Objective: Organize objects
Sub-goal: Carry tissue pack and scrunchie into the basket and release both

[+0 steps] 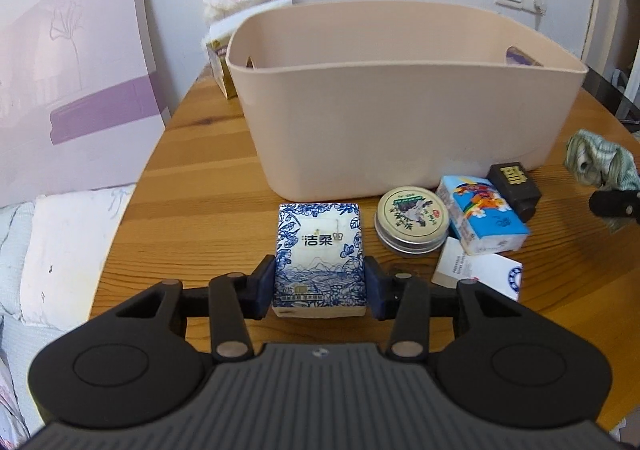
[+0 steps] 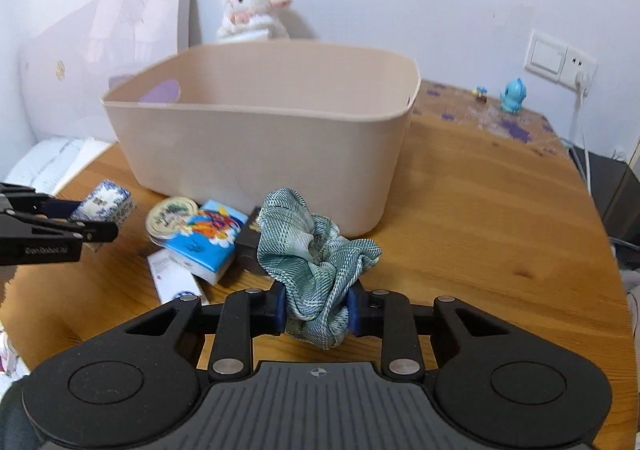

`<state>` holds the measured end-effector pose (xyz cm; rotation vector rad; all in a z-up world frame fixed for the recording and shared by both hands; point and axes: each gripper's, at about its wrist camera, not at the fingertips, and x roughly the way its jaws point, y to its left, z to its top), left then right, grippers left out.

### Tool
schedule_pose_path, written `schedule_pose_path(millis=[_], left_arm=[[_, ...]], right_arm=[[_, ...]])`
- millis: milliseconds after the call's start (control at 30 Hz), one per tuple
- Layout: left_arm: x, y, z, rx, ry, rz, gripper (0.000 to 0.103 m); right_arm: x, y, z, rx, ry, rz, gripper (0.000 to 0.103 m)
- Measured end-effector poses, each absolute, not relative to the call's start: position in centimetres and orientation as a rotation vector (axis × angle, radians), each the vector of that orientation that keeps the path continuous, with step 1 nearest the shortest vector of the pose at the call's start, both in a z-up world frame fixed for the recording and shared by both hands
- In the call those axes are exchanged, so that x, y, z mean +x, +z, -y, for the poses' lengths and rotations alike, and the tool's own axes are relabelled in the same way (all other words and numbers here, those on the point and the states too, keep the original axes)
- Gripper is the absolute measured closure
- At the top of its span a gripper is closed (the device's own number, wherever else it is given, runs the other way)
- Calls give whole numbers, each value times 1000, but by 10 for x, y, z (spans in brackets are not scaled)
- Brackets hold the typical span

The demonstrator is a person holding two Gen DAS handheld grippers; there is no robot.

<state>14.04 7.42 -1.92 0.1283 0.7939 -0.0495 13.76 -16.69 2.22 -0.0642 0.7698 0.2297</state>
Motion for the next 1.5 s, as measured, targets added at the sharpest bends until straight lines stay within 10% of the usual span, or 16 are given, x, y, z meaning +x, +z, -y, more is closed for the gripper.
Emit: schedule_pose_path(millis=[800,1300,1500], left_arm=[[169,98,-58,168,-6,-510,55],[268,43,-34,165,22,-744,55],[278,23,-32,211,37,-819,55]], right_arm=[[178,133,158,-25,190,-464,77],[261,85,128,-71,151,-607,75],[279,58,130,-63,147,-737,50]])
